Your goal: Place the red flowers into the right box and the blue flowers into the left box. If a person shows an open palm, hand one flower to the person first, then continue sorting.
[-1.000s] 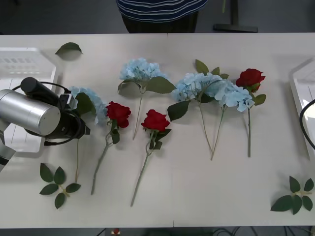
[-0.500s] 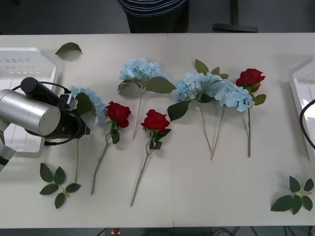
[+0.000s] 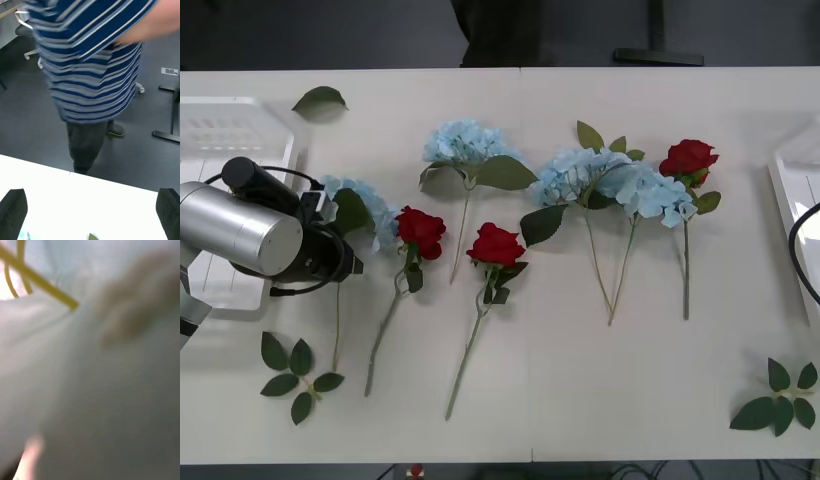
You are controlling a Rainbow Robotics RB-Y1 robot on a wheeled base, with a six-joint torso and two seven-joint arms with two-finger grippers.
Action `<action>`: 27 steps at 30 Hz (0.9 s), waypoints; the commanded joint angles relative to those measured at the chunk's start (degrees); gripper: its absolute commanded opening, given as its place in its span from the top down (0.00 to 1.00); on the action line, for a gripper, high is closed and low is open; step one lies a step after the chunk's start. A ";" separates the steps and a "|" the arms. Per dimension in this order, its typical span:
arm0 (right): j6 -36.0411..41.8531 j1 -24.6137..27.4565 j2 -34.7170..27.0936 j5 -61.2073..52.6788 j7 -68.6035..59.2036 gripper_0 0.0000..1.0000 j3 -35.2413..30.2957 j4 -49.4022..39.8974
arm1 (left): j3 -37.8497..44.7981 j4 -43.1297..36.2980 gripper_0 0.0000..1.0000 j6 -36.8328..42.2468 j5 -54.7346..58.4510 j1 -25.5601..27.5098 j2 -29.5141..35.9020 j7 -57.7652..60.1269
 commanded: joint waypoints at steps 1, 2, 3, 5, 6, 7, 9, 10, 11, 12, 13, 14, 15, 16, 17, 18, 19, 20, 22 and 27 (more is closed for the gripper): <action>2.35 -1.47 -1.70 -1.60 -1.36 0.00 -0.70 -1.99 | 0.10 -0.95 0.00 -0.05 0.24 0.78 0.35 0.36; 3.14 -1.65 -2.40 -3.18 -1.27 0.00 -0.78 -1.99 | 0.10 -0.95 0.00 -0.05 0.24 0.78 0.35 0.36; 3.93 -1.73 -3.37 -5.55 -1.10 0.00 -1.05 -2.08 | 0.10 -0.95 0.00 -0.05 0.24 0.78 0.35 0.36; 5.87 -1.82 -5.13 -9.77 -0.92 0.00 -1.40 -2.52 | 0.10 -0.95 0.00 -0.05 0.24 0.78 0.35 0.36; 7.45 -1.82 -6.27 -12.14 -0.92 0.00 -1.75 -3.04 | 0.10 -0.95 0.00 -0.05 0.24 0.78 0.35 0.36; 9.29 -1.82 -7.59 -14.96 -1.01 0.00 -1.93 -3.66 | 0.10 -0.95 0.00 -0.05 0.24 0.78 0.35 0.36; 15.01 -1.82 -11.28 -22.60 -1.36 0.00 -2.63 -5.24 | 0.10 -0.95 0.00 -0.05 0.24 0.78 0.35 0.36; 16.59 -1.91 -12.25 -24.62 -1.36 0.00 -2.72 -5.59 | -0.17 -0.60 0.00 -0.05 0.50 1.13 -0.44 0.45; 19.67 -1.82 -14.27 -28.84 -1.54 0.00 -3.16 -6.03 | -0.17 -0.60 0.00 -0.05 0.50 1.13 -0.61 0.36; 22.04 -1.65 -15.59 -31.83 -1.62 0.00 -3.51 -6.30 | -0.08 -0.51 0.00 -0.05 0.59 1.13 -1.05 0.45; 25.03 -1.29 -17.35 -35.43 -1.80 0.00 -4.12 -6.82 | 0.10 -0.51 0.00 0.13 0.59 0.78 -1.14 0.36; 27.31 -0.77 -18.66 -38.07 -1.98 0.00 -4.65 -7.26 | 0.10 -0.51 0.00 0.22 0.68 0.78 -1.14 0.45; 30.56 0.02 -20.16 -41.41 -2.15 0.00 -5.44 -7.79 | 0.10 -0.51 0.00 0.22 0.76 0.69 -1.14 0.54; 32.15 0.64 -20.86 -43.08 -2.33 0.00 -5.97 -7.97 | 0.10 -0.51 0.00 0.22 0.94 0.69 -1.23 0.54; 35.57 2.48 -22.44 -46.77 -2.68 0.00 -7.29 -8.67 | 0.10 -0.51 0.00 0.22 1.12 0.69 -1.23 0.63; 36.72 3.63 -22.79 -47.91 -2.77 0.00 -7.90 -9.11 | 0.10 -0.51 0.00 0.22 1.20 0.60 -1.23 0.63; 38.39 6.18 -23.50 -49.67 -2.94 0.00 -9.22 -10.16 | 0.10 -0.51 0.00 0.22 1.20 0.69 -1.23 0.54; 38.83 8.55 -23.85 -50.90 -3.03 0.00 -9.92 -11.22 | 0.10 -0.51 0.00 0.22 1.20 0.60 -1.23 0.54; 37.51 14.70 -24.82 -52.57 -3.12 0.00 -10.89 -14.47 | 0.10 -0.51 0.00 0.22 0.94 0.60 -1.23 0.36; 28.81 29.64 -24.90 -51.69 -3.21 0.00 -10.98 -21.59 | 0.10 -0.60 0.84 0.22 0.68 0.52 -1.23 0.19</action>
